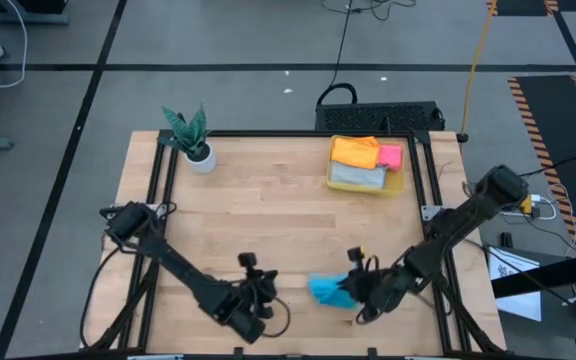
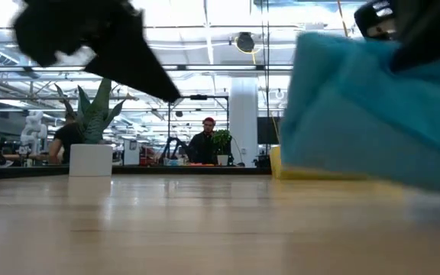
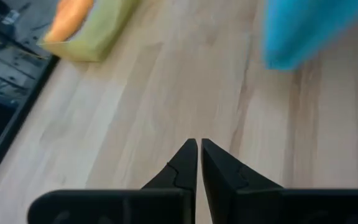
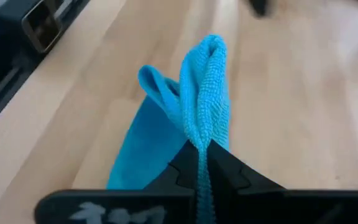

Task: Fold microfiber towels
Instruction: Fold the blue kitchen towel

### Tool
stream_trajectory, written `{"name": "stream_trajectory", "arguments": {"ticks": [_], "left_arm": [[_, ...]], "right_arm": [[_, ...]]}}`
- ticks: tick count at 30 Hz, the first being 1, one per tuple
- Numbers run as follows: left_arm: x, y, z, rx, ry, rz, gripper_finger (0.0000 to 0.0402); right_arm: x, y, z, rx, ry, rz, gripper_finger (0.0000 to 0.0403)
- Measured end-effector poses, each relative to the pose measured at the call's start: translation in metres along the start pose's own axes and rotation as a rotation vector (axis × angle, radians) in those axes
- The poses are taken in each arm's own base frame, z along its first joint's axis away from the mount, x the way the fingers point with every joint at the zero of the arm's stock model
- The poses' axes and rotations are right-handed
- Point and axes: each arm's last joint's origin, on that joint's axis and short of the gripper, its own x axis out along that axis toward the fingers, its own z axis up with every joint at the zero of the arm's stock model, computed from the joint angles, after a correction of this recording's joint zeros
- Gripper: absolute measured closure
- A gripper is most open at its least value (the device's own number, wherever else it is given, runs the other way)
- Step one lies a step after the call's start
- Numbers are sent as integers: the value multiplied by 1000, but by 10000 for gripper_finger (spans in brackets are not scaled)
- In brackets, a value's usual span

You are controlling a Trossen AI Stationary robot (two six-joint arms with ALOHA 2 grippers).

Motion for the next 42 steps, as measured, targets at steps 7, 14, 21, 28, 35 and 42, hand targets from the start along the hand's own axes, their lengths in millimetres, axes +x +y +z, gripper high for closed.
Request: {"name": "stream_trajectory", "arguments": {"ticks": [7, 14, 21, 28, 35, 42], "left_arm": [[-19, -8, -10, -26, -66, 64, 376], [-18, -8, -8, -36, -79, 69, 376], [-12, -5, -4, -45, -77, 72, 376], [-11, -6, -2, -40, -79, 56, 376], [-11, -6, -2, -41, -75, 46, 376], [-11, -6, -2, -45, -77, 45, 376]], "right_arm": [[-8, -27, -1, 86, -18, 75, 397], [33, -27, -42, 80, -5, 87, 397], [52, -20, -55, 13, -1, 114, 365], [42, -15, -45, 128, -44, 245, 262], [36, -2, -37, 151, -120, 407, 181], [31, 12, -38, 27, -167, 247, 157]]}}
